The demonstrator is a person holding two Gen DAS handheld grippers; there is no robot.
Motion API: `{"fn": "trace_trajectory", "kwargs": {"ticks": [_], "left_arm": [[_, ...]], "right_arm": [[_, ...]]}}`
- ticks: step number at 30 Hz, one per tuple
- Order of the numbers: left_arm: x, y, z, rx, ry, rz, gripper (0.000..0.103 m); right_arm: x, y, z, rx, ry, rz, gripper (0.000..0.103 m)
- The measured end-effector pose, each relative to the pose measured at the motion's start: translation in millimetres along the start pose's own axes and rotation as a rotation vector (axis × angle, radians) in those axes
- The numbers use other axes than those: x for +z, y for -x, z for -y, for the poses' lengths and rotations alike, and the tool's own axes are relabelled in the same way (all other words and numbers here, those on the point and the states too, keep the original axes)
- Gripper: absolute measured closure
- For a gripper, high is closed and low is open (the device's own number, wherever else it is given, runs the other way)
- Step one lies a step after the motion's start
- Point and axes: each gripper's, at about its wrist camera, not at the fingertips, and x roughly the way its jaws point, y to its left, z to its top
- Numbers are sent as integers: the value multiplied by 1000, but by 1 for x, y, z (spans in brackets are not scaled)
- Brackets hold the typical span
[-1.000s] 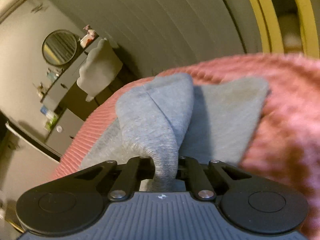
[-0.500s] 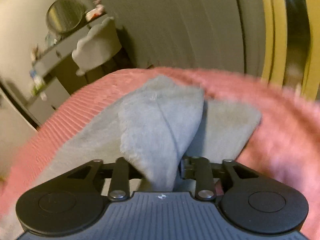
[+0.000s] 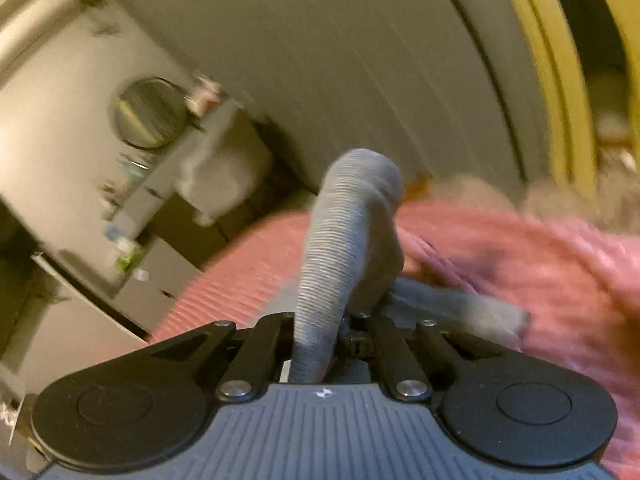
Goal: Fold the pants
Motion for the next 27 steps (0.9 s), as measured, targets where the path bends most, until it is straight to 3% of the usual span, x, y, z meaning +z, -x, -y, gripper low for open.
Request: {"fn": "trace_trajectory", "kwargs": {"ticks": [1, 4, 7, 10, 12, 15, 18, 20, 22, 27], "left_arm": [[1, -1, 0, 0, 5, -3, 89], [8, 0, 7, -10, -6, 11, 90], [15, 7, 13, -27, -7, 33, 90], [15, 11, 16, -22, -16, 52, 90], [12, 11, 12, -26, 2, 55, 90], [5, 5, 2, -28, 25, 32, 90], [-3, -4, -2, -6, 18, -9, 90], [-5, -5, -3, 0, 11, -18, 90], [-4, -3, -3, -3, 13, -14, 90], [-3, -1, -3, -8, 9, -5, 89]], "right_arm": [[-2, -10, 2, -50, 5, -45, 98], [3, -27, -13, -47, -12, -87, 98], [30, -20, -62, 118, -11, -55, 98], [62, 8, -90, 400, -109, 46, 98], [70, 25, -83, 451, -131, 123, 98], [59, 21, -49, 319, -72, 154, 98], [22, -13, -5, 35, 80, 50, 98], [-2, -35, 25, -120, 114, -73, 98], [-13, -30, 43, -81, 36, -51, 98], [3, -1, 24, -17, 14, 12, 98]]}}
